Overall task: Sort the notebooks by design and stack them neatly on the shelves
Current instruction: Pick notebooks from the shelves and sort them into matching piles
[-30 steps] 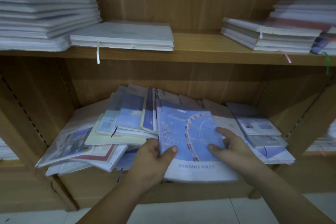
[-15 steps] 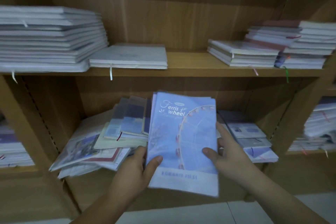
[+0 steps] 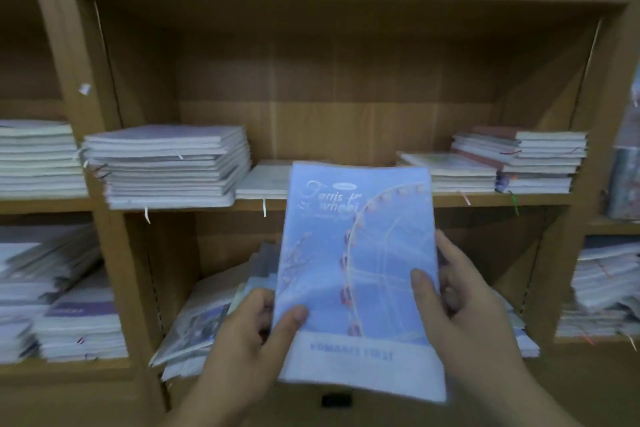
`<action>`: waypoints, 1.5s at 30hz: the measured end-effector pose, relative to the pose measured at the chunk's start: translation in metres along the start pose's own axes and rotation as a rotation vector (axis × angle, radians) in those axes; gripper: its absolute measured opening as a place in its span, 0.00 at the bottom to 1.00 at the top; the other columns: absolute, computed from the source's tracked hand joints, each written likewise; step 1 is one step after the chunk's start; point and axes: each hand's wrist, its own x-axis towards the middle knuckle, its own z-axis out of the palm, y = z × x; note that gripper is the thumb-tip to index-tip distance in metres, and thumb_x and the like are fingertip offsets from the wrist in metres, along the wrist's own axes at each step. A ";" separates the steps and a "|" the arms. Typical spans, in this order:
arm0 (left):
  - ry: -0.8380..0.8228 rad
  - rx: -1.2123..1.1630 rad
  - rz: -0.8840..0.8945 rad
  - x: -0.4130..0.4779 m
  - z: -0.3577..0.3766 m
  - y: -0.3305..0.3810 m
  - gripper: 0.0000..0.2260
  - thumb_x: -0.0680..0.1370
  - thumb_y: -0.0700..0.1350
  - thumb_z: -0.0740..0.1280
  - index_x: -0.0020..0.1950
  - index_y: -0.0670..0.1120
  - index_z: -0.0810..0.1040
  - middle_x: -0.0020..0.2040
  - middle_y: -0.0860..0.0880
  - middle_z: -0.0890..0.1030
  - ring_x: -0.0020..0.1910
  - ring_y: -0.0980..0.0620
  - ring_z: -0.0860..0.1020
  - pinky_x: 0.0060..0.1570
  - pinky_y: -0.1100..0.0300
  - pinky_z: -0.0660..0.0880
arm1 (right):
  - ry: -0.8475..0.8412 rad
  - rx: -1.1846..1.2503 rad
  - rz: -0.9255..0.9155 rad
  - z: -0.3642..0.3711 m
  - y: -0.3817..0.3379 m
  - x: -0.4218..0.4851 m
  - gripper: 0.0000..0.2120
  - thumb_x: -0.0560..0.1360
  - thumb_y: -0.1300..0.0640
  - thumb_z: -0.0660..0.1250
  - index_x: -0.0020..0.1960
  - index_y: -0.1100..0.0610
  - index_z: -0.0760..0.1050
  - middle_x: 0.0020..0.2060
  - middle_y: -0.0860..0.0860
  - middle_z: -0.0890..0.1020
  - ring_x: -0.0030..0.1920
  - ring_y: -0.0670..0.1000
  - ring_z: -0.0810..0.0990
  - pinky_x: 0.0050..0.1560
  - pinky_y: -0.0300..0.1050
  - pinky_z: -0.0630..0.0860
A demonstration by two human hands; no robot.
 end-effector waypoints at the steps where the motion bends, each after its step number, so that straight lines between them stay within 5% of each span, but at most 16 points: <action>1: 0.020 -0.021 -0.012 0.010 -0.006 0.013 0.20 0.73 0.65 0.69 0.48 0.49 0.77 0.38 0.48 0.86 0.35 0.48 0.84 0.34 0.44 0.81 | 0.004 -0.012 -0.024 0.002 -0.009 0.012 0.26 0.78 0.47 0.66 0.73 0.33 0.64 0.54 0.35 0.83 0.49 0.42 0.85 0.42 0.48 0.85; 4: 0.088 -0.024 -0.002 0.044 -0.022 0.046 0.20 0.76 0.60 0.70 0.46 0.42 0.77 0.33 0.46 0.82 0.27 0.51 0.79 0.23 0.50 0.75 | -0.036 0.052 -0.036 0.009 -0.033 0.054 0.22 0.80 0.53 0.68 0.70 0.37 0.69 0.49 0.44 0.85 0.45 0.47 0.86 0.40 0.48 0.84; 8: 0.127 -0.135 -0.047 0.096 -0.041 0.072 0.20 0.78 0.56 0.71 0.37 0.43 0.73 0.27 0.45 0.75 0.21 0.49 0.73 0.23 0.58 0.73 | -0.239 0.134 0.057 0.024 -0.045 0.113 0.20 0.77 0.66 0.71 0.64 0.47 0.75 0.58 0.41 0.83 0.52 0.37 0.83 0.47 0.33 0.78; 12: 0.244 -0.131 -0.053 0.149 -0.059 0.083 0.19 0.79 0.55 0.71 0.39 0.40 0.76 0.30 0.39 0.74 0.20 0.48 0.72 0.21 0.62 0.68 | -0.209 -0.020 0.105 0.052 -0.037 0.160 0.23 0.79 0.62 0.70 0.73 0.53 0.73 0.69 0.48 0.76 0.68 0.48 0.75 0.62 0.41 0.71; 16: 0.301 -0.234 -0.074 0.162 -0.061 0.082 0.20 0.82 0.53 0.67 0.46 0.35 0.78 0.33 0.39 0.80 0.23 0.48 0.79 0.23 0.59 0.75 | -0.150 -0.015 0.129 0.070 -0.032 0.175 0.18 0.80 0.55 0.69 0.70 0.53 0.75 0.61 0.49 0.80 0.60 0.49 0.78 0.54 0.39 0.73; 19: 0.199 -0.080 0.049 0.144 -0.065 0.060 0.18 0.79 0.58 0.69 0.51 0.43 0.82 0.40 0.44 0.86 0.38 0.47 0.85 0.37 0.50 0.83 | -0.272 0.008 0.165 0.068 -0.024 0.179 0.28 0.69 0.47 0.80 0.66 0.50 0.77 0.58 0.46 0.82 0.58 0.46 0.80 0.52 0.38 0.75; 23: 0.170 0.231 0.195 0.138 -0.083 0.040 0.13 0.74 0.58 0.76 0.54 0.55 0.79 0.42 0.54 0.85 0.42 0.57 0.83 0.39 0.66 0.77 | -0.336 -0.156 0.038 0.069 -0.009 0.184 0.38 0.53 0.39 0.82 0.61 0.47 0.81 0.57 0.40 0.83 0.55 0.40 0.82 0.59 0.39 0.76; 28: 0.365 0.445 0.251 0.165 -0.081 0.033 0.16 0.75 0.57 0.74 0.58 0.50 0.80 0.31 0.52 0.78 0.35 0.57 0.78 0.39 0.61 0.75 | -0.264 -0.441 -0.118 0.080 -0.006 0.206 0.30 0.64 0.33 0.76 0.62 0.46 0.81 0.56 0.37 0.81 0.58 0.39 0.78 0.60 0.40 0.74; 33: 0.382 0.494 0.366 0.171 -0.074 0.018 0.18 0.79 0.52 0.70 0.68 0.50 0.79 0.28 0.56 0.76 0.33 0.58 0.77 0.37 0.61 0.71 | -0.297 -0.259 -0.062 0.087 0.014 0.212 0.35 0.64 0.33 0.75 0.67 0.47 0.79 0.62 0.40 0.80 0.64 0.40 0.77 0.66 0.41 0.73; 39: 0.188 0.610 0.275 0.167 -0.065 0.009 0.32 0.80 0.58 0.65 0.81 0.57 0.55 0.35 0.51 0.80 0.35 0.55 0.79 0.36 0.52 0.79 | -0.166 -0.336 -0.069 0.100 0.025 0.210 0.35 0.65 0.25 0.70 0.67 0.40 0.77 0.62 0.36 0.79 0.63 0.40 0.76 0.65 0.46 0.75; 42: 0.212 0.477 0.455 0.149 -0.050 0.002 0.24 0.81 0.50 0.67 0.77 0.55 0.67 0.36 0.56 0.80 0.33 0.57 0.79 0.35 0.51 0.78 | -0.149 -0.262 -0.121 0.097 0.023 0.198 0.27 0.71 0.36 0.74 0.68 0.38 0.74 0.59 0.31 0.78 0.62 0.37 0.75 0.64 0.41 0.72; 45: 0.064 0.440 0.483 0.125 -0.023 -0.023 0.11 0.80 0.51 0.66 0.63 0.55 0.78 0.41 0.59 0.79 0.37 0.57 0.78 0.36 0.53 0.77 | 0.038 -0.283 -0.216 0.086 0.041 0.162 0.24 0.76 0.45 0.73 0.70 0.43 0.73 0.57 0.37 0.78 0.61 0.39 0.73 0.60 0.35 0.68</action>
